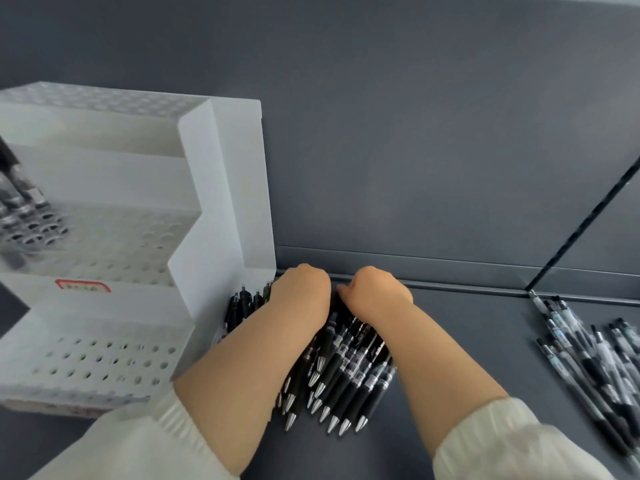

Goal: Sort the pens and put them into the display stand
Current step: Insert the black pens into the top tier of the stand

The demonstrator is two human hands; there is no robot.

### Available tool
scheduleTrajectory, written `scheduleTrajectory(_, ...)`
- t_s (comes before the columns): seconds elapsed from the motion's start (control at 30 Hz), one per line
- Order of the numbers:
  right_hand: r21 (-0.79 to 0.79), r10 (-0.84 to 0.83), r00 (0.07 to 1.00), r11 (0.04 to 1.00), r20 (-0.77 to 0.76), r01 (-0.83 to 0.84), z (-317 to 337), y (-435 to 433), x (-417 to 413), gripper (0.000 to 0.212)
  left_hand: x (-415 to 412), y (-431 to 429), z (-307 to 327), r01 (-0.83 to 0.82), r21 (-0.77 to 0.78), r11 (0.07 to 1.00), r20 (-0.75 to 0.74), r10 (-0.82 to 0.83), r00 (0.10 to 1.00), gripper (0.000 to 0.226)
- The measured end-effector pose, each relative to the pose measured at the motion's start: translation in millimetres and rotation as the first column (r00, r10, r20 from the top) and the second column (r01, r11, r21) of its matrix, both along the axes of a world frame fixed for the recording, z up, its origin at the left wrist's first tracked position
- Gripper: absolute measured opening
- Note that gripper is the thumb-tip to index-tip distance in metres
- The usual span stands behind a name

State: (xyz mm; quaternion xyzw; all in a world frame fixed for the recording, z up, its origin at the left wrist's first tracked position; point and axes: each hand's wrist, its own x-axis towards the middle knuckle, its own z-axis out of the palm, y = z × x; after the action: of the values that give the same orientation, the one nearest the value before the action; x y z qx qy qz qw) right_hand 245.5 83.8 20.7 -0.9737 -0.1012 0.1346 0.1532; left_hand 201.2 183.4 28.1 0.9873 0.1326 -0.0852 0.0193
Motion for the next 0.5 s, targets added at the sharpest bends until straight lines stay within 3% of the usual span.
scheduleTrajectory(0.1, -0.006, -0.014, 0.991, 1.0, -0.136, 0.014, -2.2, 7.7, 12.1, 0.038, 7.5, -1.2, 3.9, -0.062, -0.05, 0.997, -0.061, 0.059, 0.996, 0.011)
scheduleTrajectory(0.17, 0.031, -0.002, 0.986, 0.999, -0.168, 0.007, -4.4, 9.7, 18.2, 0.037, 9.4, 1.2, 5.1, -0.101, -0.114, 0.988, -0.039, 0.097, 0.994, 0.019)
scheduleTrajectory(0.23, 0.13, 0.002, 0.983, 0.991, -0.182, 0.022, -5.1, 9.4, 20.8, 0.038, 6.2, 5.5, 6.2, -0.101, -0.187, 0.977, 0.048, 0.112, 0.993, 0.027)
scheduleTrajectory(0.33, 0.33, 0.011, 0.982, 0.942, -0.191, 0.054, 3.6, 2.2, 16.9, 0.041, -5.0, 12.9, 13.5, -0.061, -0.374, 0.926, 0.256, 0.167, 0.952, 0.021)
scheduleTrajectory(0.43, 0.542, 0.046, 0.979, 0.837, -0.198, 0.07, 18.5, -7.0, 5.0, 0.044, -22.3, 17.1, 30.2, 0.021, -0.575, 0.818, 0.357, 0.228, 0.906, 0.015)
scheduleTrajectory(0.5, 0.645, 0.057, 0.986, 0.762, -0.156, 0.058, 28.9, -9.0, -4.1, 0.038, -35.2, 19.9, 41.6, 0.098, -0.623, 0.776, 0.422, 0.228, 0.877, 0.032)
